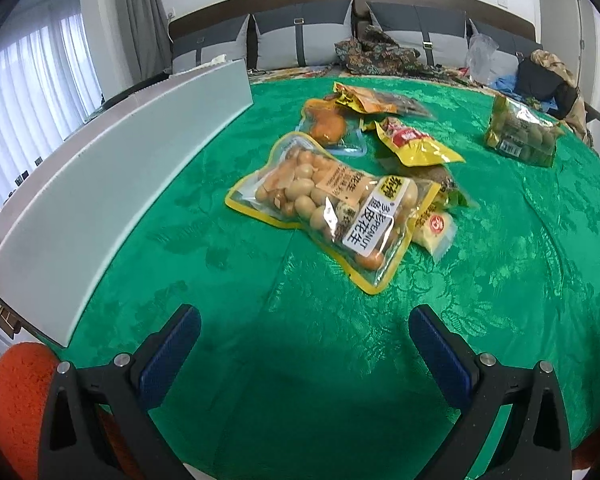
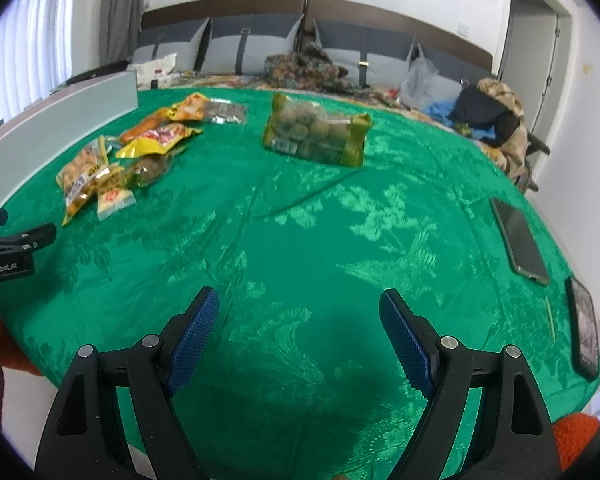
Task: Organize snacks
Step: 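Move the left tool toward the yellow-bordered peanut bag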
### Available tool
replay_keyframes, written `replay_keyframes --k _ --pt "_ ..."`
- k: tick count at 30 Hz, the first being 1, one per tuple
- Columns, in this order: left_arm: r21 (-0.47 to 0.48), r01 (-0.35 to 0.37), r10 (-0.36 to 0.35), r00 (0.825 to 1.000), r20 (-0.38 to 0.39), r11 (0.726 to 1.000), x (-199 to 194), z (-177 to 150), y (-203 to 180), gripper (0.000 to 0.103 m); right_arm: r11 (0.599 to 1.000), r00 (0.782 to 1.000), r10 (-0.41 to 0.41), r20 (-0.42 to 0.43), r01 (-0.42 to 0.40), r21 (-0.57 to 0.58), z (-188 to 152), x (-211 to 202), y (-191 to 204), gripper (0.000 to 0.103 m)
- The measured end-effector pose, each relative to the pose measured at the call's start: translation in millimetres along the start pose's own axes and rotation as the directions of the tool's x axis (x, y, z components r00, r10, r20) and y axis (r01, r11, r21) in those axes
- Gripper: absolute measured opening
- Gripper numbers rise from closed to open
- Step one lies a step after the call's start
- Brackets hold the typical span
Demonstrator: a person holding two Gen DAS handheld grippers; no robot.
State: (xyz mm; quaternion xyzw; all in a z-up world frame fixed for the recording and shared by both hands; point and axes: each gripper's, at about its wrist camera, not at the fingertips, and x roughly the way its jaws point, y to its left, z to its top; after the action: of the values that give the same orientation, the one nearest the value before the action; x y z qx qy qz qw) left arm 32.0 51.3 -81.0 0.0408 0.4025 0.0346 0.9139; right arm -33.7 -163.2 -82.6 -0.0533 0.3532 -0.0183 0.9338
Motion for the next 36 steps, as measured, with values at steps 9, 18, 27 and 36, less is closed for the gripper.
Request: replay_keyframes --k 9,18,27,36 --pt "0.018 0.012 -0.011 0.999 -0.038 1.000 7.1 -3.0 -2.5 0.103 1.000 0.999 0.016 -0.048 -0.016 0.003 -6.1 8.8 -0.7 0.085" --pt "-0.033 0.053 -0.055 0.997 -0.056 0.998 11.8 -3.5 5.5 0.103 1.000 0.995 0.026 -0.091 -0.024 0.017 -10.3 18.2 -1.8 0.085" --pt "-0.067 0.084 -0.089 0.993 -0.073 0.994 14.2 -4.7 10.8 0.103 0.996 0.993 0.063 -0.104 -0.055 0.074 -10.6 22.7 -7.7 0.085" --pt "-0.061 0.094 -0.099 0.991 -0.085 0.994 14.3 -3.9 12.5 0.103 0.993 0.991 0.072 -0.110 -0.061 0.102 -11.2 23.6 -9.6 0.085"
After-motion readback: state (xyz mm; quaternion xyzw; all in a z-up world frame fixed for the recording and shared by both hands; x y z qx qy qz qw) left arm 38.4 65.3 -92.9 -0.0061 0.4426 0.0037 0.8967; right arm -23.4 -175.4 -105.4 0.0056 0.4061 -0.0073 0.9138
